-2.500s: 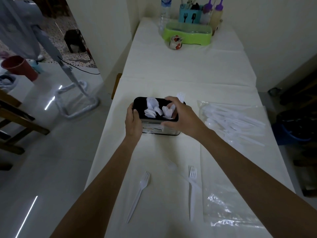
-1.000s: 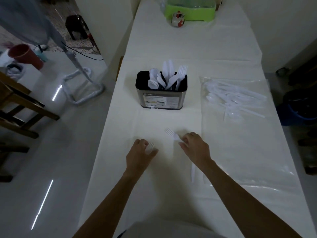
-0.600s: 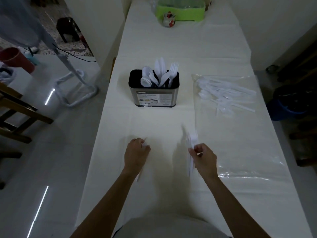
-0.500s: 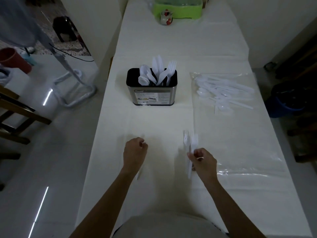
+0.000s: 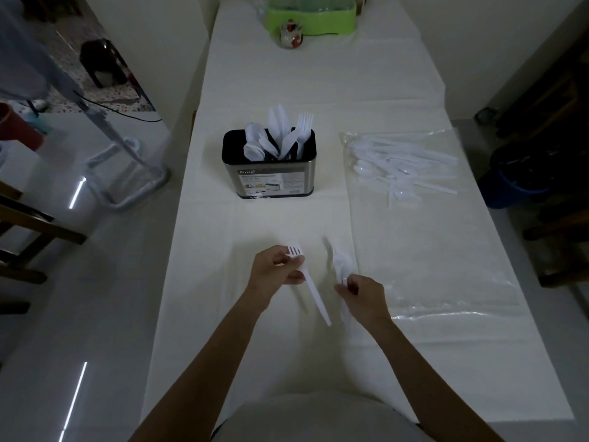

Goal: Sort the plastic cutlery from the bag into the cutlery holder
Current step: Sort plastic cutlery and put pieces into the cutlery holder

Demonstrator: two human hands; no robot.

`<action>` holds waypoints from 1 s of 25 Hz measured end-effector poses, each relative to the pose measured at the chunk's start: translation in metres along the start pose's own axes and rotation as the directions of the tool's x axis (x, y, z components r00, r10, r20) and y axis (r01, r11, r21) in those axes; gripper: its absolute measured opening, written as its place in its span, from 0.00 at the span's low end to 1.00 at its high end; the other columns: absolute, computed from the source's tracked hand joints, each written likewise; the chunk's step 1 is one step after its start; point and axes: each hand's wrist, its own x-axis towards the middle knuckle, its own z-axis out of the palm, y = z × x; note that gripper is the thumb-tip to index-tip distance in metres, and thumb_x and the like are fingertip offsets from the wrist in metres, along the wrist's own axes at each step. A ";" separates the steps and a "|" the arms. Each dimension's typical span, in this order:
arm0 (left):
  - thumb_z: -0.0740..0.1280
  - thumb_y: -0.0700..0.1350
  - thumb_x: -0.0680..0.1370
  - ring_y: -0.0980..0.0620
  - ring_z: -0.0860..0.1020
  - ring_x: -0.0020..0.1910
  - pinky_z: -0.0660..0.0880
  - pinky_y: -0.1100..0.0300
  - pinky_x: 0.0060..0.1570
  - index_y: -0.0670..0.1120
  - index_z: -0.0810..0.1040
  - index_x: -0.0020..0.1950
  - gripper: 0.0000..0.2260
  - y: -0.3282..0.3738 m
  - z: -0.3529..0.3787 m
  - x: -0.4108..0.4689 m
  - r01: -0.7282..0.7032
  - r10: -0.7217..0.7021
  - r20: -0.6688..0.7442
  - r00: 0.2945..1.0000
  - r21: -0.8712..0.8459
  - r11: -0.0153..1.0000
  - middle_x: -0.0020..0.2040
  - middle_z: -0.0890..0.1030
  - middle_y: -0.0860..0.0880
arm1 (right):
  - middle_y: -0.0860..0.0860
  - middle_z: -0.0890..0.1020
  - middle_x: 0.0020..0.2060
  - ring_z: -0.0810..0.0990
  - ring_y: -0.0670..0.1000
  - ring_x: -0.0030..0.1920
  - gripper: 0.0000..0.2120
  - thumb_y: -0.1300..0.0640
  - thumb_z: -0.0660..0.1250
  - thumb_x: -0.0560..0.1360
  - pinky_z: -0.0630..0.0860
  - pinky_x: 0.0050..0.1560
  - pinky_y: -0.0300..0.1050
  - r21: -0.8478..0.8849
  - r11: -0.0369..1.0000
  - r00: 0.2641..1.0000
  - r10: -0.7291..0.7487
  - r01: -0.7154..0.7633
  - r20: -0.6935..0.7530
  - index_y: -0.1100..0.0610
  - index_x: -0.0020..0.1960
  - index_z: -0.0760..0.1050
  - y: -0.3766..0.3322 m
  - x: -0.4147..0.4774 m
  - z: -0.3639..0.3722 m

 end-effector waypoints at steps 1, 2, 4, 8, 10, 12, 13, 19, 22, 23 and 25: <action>0.70 0.34 0.73 0.51 0.81 0.28 0.81 0.58 0.33 0.38 0.76 0.53 0.09 0.000 0.004 0.000 0.011 -0.011 0.012 1.000 -0.019 1.000 0.37 0.80 0.43 | 0.47 0.66 0.23 0.65 0.44 0.26 0.22 0.55 0.68 0.74 0.64 0.31 0.35 0.009 0.999 0.998 -0.031 0.031 0.050 0.53 0.27 0.60 -0.003 -0.002 -0.002; 0.70 0.34 0.73 0.51 0.82 0.29 0.81 0.58 0.34 0.40 0.76 0.56 0.12 0.000 0.008 0.000 0.014 -0.013 0.027 1.000 -0.026 1.000 0.38 0.81 0.43 | 0.46 0.66 0.24 0.65 0.44 0.26 0.22 0.55 0.68 0.74 0.63 0.32 0.35 0.018 0.998 0.993 -0.066 0.064 0.099 0.53 0.27 0.60 -0.007 -0.005 -0.004; 0.69 0.35 0.74 0.52 0.83 0.32 0.81 0.59 0.35 0.39 0.77 0.56 0.11 0.001 0.013 -0.001 -0.019 0.018 0.079 0.997 0.017 1.000 0.39 0.82 0.44 | 0.46 0.69 0.24 0.67 0.43 0.27 0.20 0.56 0.67 0.74 0.64 0.33 0.35 0.043 0.992 0.979 -0.124 0.118 0.165 0.53 0.28 0.63 -0.010 -0.012 -0.007; 0.69 0.38 0.74 0.51 0.80 0.34 0.79 0.61 0.33 0.37 0.81 0.47 0.04 0.006 0.014 -0.006 -0.089 0.073 0.129 0.989 0.117 0.989 0.39 0.81 0.45 | 0.59 0.82 0.34 0.82 0.56 0.37 0.14 0.53 0.66 0.74 0.77 0.43 0.50 0.234 0.968 0.961 -0.149 0.093 0.234 0.63 0.36 0.71 -0.003 -0.022 -0.013; 0.70 0.39 0.74 0.52 0.81 0.35 0.79 0.61 0.33 0.41 0.80 0.45 0.02 0.008 0.013 -0.008 -0.089 0.070 0.141 0.988 0.138 0.986 0.41 0.82 0.47 | 0.59 0.84 0.37 0.84 0.50 0.38 0.13 0.55 0.64 0.76 0.78 0.44 0.51 0.302 0.950 0.951 -0.159 0.075 0.266 0.67 0.42 0.73 -0.005 -0.027 -0.018; 0.70 0.38 0.74 0.54 0.82 0.36 0.80 0.60 0.35 0.43 0.80 0.45 0.01 0.007 0.012 -0.008 -0.097 0.075 0.168 0.983 0.127 0.987 0.41 0.83 0.48 | 0.56 0.84 0.37 0.83 0.45 0.35 0.14 0.57 0.58 0.80 0.78 0.39 0.43 0.390 0.921 0.946 -0.134 0.009 0.295 0.66 0.45 0.75 -0.012 -0.033 -0.023; 0.70 0.38 0.74 0.55 0.82 0.36 0.80 0.60 0.36 0.43 0.79 0.44 0.02 0.007 0.012 -0.008 -0.102 0.080 0.173 0.982 0.120 0.987 0.41 0.83 0.48 | 0.56 0.84 0.37 0.82 0.45 0.35 0.15 0.57 0.55 0.81 0.77 0.37 0.39 0.457 0.888 0.943 -0.105 -0.054 0.316 0.65 0.47 0.75 -0.015 -0.037 -0.024; 0.71 0.35 0.73 0.53 0.81 0.31 0.79 0.60 0.32 0.42 0.75 0.43 0.06 0.005 0.019 -0.013 -0.131 0.112 0.217 0.970 0.076 0.988 0.32 0.83 0.51 | 0.53 0.72 0.29 0.65 0.46 0.22 0.15 0.52 0.51 0.83 0.61 0.24 0.37 0.666 0.701 0.920 -0.038 -0.254 0.391 0.54 0.40 0.68 -0.031 -0.044 -0.021; 0.71 0.34 0.72 0.55 0.79 0.29 0.74 0.64 0.28 0.42 0.78 0.49 0.08 0.007 0.019 -0.013 -0.196 0.173 0.204 0.964 0.100 0.975 0.33 0.83 0.52 | 0.49 0.69 0.27 0.64 0.45 0.23 0.15 0.51 0.51 0.83 0.61 0.24 0.36 0.652 0.723 0.904 -0.090 -0.230 0.418 0.56 0.47 0.72 -0.030 -0.043 -0.017; 0.71 0.34 0.72 0.56 0.78 0.29 0.73 0.65 0.27 0.41 0.79 0.50 0.08 0.007 0.018 -0.011 -0.226 0.196 0.213 0.957 0.130 0.965 0.33 0.83 0.52 | 0.49 0.71 0.27 0.67 0.46 0.24 0.14 0.52 0.52 0.82 0.65 0.25 0.36 0.626 0.757 0.904 -0.119 -0.184 0.410 0.58 0.49 0.72 -0.030 -0.043 -0.017; 0.71 0.34 0.72 0.57 0.77 0.28 0.72 0.66 0.27 0.36 0.80 0.47 0.05 0.011 0.015 -0.007 -0.270 0.225 0.241 0.944 0.173 0.947 0.31 0.82 0.53 | 0.51 0.79 0.31 0.75 0.48 0.29 0.11 0.54 0.56 0.81 0.72 0.33 0.38 0.547 0.835 0.923 -0.162 -0.060 0.348 0.57 0.45 0.73 -0.029 -0.041 -0.018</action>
